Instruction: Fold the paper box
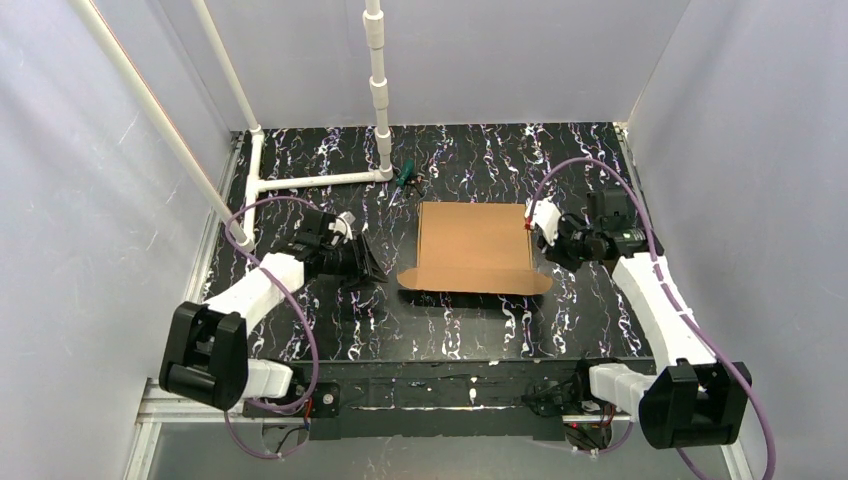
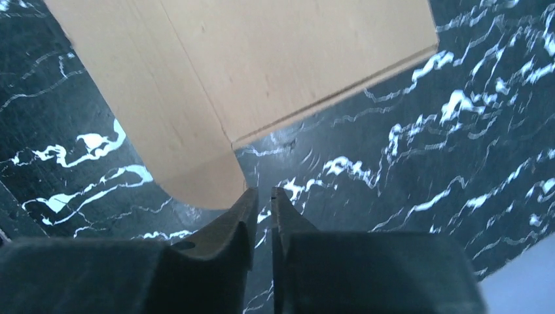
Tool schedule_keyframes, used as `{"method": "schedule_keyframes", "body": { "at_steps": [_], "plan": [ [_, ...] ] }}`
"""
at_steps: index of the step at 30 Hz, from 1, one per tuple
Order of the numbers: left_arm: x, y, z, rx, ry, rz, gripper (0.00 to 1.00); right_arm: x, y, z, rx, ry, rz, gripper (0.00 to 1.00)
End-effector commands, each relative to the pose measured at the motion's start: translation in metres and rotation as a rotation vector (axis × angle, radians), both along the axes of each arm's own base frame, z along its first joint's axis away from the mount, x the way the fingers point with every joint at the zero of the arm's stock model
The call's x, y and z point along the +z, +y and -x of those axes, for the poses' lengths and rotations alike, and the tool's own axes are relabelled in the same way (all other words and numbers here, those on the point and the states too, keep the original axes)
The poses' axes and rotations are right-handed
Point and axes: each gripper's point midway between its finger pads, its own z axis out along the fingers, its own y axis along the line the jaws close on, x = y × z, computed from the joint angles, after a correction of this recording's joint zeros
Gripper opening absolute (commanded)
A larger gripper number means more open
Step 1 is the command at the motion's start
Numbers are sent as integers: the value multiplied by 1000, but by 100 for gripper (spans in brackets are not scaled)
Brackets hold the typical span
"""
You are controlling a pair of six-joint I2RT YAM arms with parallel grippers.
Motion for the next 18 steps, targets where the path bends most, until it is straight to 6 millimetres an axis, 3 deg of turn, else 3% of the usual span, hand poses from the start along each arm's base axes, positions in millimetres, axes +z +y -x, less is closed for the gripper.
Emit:
{"method": "schedule_keyframes", "body": {
  "at_steps": [1,6,13,18],
  "plan": [
    [-5,-11,-4,-55,-11,-9,42,-27,-26,6,-98,26,100,19],
    [-25,-33,-4,-92,68,35,36,-61,-32,2,-133,68,134,17],
    [-32,-56,5,-149,96,50,36,-78,1,7,-66,133,20,17],
    [-35,-70,4,-155,112,77,36,-79,22,14,-6,183,-39,20]
  ]
}}
